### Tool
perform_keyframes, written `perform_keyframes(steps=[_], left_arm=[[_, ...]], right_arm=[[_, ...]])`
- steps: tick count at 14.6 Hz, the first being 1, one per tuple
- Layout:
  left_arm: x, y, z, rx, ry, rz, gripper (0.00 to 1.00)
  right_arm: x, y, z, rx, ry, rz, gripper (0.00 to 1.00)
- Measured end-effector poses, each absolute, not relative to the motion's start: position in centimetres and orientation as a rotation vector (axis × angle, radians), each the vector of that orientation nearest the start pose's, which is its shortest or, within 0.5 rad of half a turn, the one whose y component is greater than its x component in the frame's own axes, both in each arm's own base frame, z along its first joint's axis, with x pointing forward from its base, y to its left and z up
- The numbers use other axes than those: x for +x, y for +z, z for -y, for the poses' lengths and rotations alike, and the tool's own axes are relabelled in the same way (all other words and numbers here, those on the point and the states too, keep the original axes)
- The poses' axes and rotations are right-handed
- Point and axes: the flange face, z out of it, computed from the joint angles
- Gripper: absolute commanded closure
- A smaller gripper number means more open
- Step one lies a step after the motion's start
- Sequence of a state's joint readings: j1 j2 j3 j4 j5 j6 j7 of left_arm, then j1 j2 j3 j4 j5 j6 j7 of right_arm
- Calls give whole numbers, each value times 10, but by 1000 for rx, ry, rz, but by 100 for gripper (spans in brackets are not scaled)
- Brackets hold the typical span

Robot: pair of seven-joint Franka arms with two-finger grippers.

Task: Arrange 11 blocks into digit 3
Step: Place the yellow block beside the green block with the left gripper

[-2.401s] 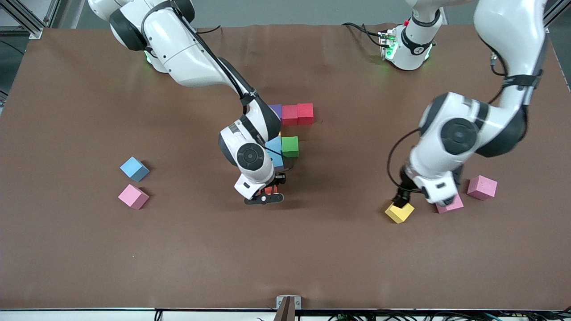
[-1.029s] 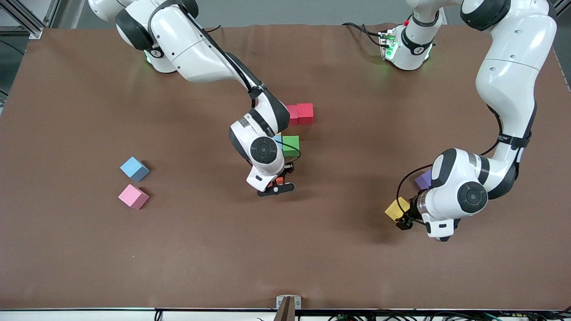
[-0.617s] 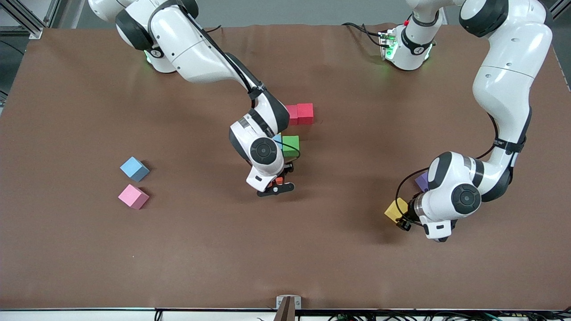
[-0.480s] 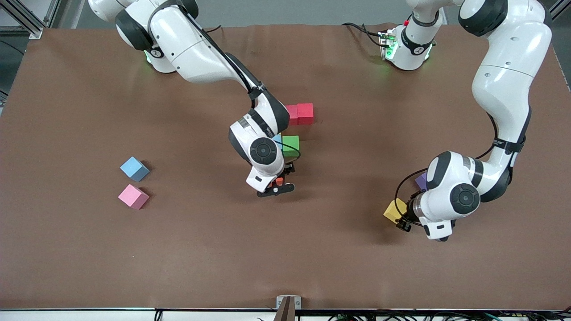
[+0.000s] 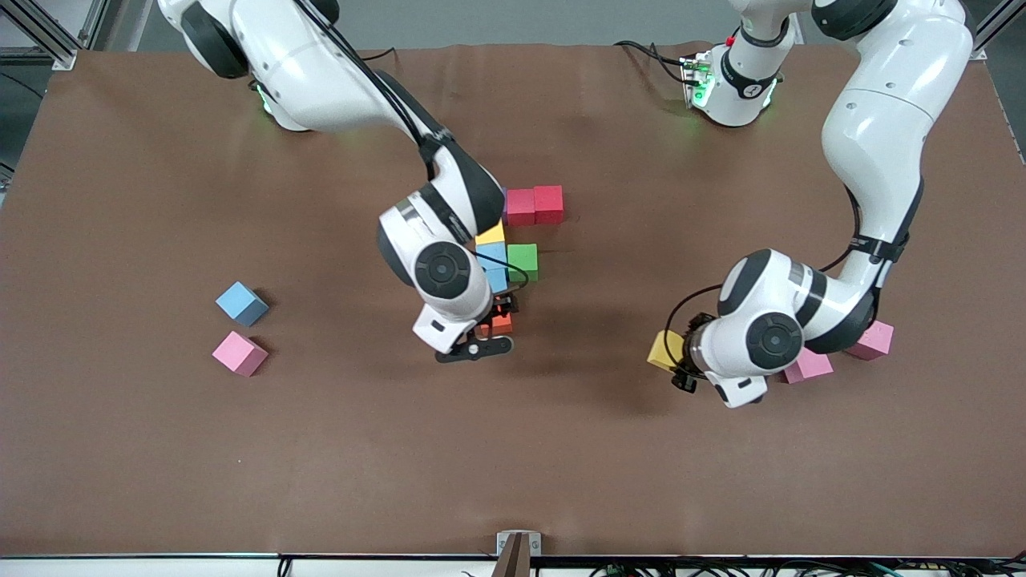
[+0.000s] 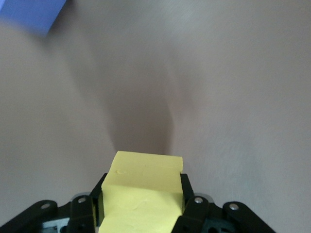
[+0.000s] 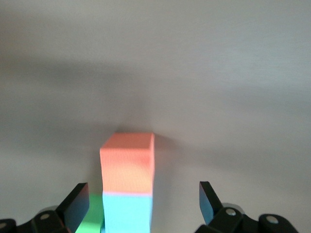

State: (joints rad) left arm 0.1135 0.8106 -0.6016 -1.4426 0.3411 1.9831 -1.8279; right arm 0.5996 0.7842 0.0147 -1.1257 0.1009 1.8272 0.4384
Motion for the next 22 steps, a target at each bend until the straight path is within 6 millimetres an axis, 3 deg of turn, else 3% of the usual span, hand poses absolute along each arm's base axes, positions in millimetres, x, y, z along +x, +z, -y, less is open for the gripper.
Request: perform_keyframes(steps=[4,6,8,10,13,15,18,20,22], left_arm=[[630,258,295,-2213,324,2101,81],[610,249,321,-2133,331,2165,80],[586,238,348,-2092,324,2196,80],[561,228,371,-2072,280,2212,80],[521,221,395,-2085,178,2200,80],[498,217,402,-2081,118,2217,81],[481,216,406,-2070,111,2260,81],[472,214,410,-2078,117,2258,81],[464,213,413,-2100,113,2247,81]], right_arm=[[595,486,-361,-3099,284,162,0],[588,541,-309,-3101,319,147,0],[585,577,-253,-3097,348,107,0],[581,599,-206,-3090,354,44,0],[571,616,-150,-3077,351,-11,0],[566,623,-106,-3062,343,-9,0],[562,629,-42,-3042,322,-38,0],[561,631,-16,-3044,310,-50,0],[560,635,-11,-3062,289,-26,0]])
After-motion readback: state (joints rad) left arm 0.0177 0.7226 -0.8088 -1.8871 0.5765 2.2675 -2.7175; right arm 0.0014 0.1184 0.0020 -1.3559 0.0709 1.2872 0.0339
